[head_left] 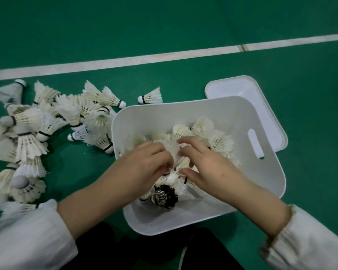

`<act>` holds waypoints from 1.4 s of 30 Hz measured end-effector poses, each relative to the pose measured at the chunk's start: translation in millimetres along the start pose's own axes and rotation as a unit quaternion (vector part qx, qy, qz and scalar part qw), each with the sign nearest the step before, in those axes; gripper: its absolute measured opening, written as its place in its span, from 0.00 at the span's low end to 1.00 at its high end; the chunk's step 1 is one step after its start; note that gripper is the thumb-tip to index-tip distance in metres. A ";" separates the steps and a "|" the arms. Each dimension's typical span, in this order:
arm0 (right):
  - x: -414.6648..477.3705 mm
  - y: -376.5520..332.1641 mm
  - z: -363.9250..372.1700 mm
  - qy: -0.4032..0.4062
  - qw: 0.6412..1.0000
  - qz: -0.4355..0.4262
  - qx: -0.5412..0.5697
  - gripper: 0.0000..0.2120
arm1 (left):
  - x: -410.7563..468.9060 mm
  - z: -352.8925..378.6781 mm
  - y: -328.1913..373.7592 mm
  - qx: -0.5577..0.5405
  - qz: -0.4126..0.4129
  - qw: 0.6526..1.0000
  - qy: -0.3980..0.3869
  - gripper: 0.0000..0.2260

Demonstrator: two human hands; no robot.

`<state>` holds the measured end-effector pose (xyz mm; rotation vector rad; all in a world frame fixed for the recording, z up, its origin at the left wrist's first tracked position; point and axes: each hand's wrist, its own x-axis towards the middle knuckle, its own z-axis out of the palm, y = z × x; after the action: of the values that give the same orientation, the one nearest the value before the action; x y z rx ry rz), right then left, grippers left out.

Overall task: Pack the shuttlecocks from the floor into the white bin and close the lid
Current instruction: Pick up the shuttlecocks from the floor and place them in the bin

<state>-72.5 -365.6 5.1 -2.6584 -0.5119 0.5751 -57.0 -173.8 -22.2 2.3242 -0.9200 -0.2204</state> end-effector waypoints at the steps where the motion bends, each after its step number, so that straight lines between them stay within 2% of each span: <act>1: -0.5 -1.1 -0.3 0.028 0.999 0.005 0.025 0.16 | -1.0 -2.6 0.2 -0.005 0.006 1.000 -0.002 0.07; 4: -6.1 -1.0 -4.5 0.066 0.994 -0.010 0.084 0.21 | -2.2 -7.9 1.5 -0.008 0.029 1.000 -0.004 0.07; 7: -7.5 -1.0 -1.5 -0.016 0.999 -0.043 0.004 0.12 | -2.6 -9.0 4.7 -0.009 0.047 0.998 -0.035 0.07; 9: -8.0 9.9 -5.7 -0.041 0.999 -0.009 -0.015 0.11 | -2.5 -10.1 4.4 0.009 0.047 0.998 -0.052 0.10; 11: -11.2 25.8 -17.0 -0.034 0.997 0.055 -0.036 0.11 | -1.3 -18.5 4.3 0.034 -0.002 0.998 -0.050 0.14; 13: -16.9 41.7 -27.6 -0.044 0.988 0.096 -0.110 0.10 | -3.4 -31.4 -0.1 0.045 -0.076 0.996 -0.029 0.15; 15: -18.6 51.6 -23.4 -0.103 0.968 0.110 -0.200 0.09 | -9.6 -42.4 -13.2 0.069 -0.107 0.992 -0.004 0.13; 17: -16.0 55.9 -5.8 -0.159 0.953 0.116 -0.232 0.07 | -15.8 -50.7 -24.2 0.101 -0.117 0.988 0.019 0.11; 19: -10.7 60.2 11.9 -0.188 0.946 0.109 -0.239 0.08 | -23.8 -53.7 -33.0 0.117 -0.135 0.983 0.033 0.12; 24: 4.5 58.9 23.4 -0.199 0.945 0.079 -0.246 0.09 | -40.8 -52.0 -36.6 0.114 -0.157 0.980 0.047 0.05; 26: 5.4 51.2 25.4 -0.210 0.941 0.066 -0.256 0.05 | -46.1 -50.7 -36.7 0.098 -0.165 0.980 0.043 0.09; 28: 3.5 43.2 28.8 -0.214 0.941 0.057 -0.257 0.11 | -50.9 -50.4 -38.7 0.089 -0.167 0.981 0.047 0.10; 30: -1.3 37.6 31.6 -0.218 0.938 0.064 -0.260 0.14 | -54.3 -50.3 -39.3 0.083 -0.162 0.982 0.047 0.11; 35: -2.3 38.5 47.5 -0.263 0.930 0.103 -0.237 0.12 | -61.0 -50.6 -41.8 0.055 -0.163 0.984 0.045 0.16; 37: 1.4 42.5 49.3 -0.281 0.927 0.138 -0.205 0.14 | -63.1 -48.9 -42.4 0.045 -0.161 0.985 0.049 0.16; 39: 5.2 39.1 42.5 -0.292 0.924 0.158 -0.190 0.11 | -65.9 -48.8 -44.1 0.041 -0.166 0.984 0.047 0.15; 40: 7.4 34.2 35.5 -0.289 0.925 0.157 -0.188 0.09 | -68.2 -49.9 -45.4 0.039 -0.169 0.984 0.049 0.14; 42: 11.7 18.7 15.8 -0.267 0.932 0.145 -0.197 0.11 | -73.1 -54.5 -47.1 0.035 -0.179 0.981 0.059 0.11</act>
<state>-64.7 -372.5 -20.0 -2.9632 -0.4084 1.4473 -65.1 -72.0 -12.7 2.5267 -0.4540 -0.1959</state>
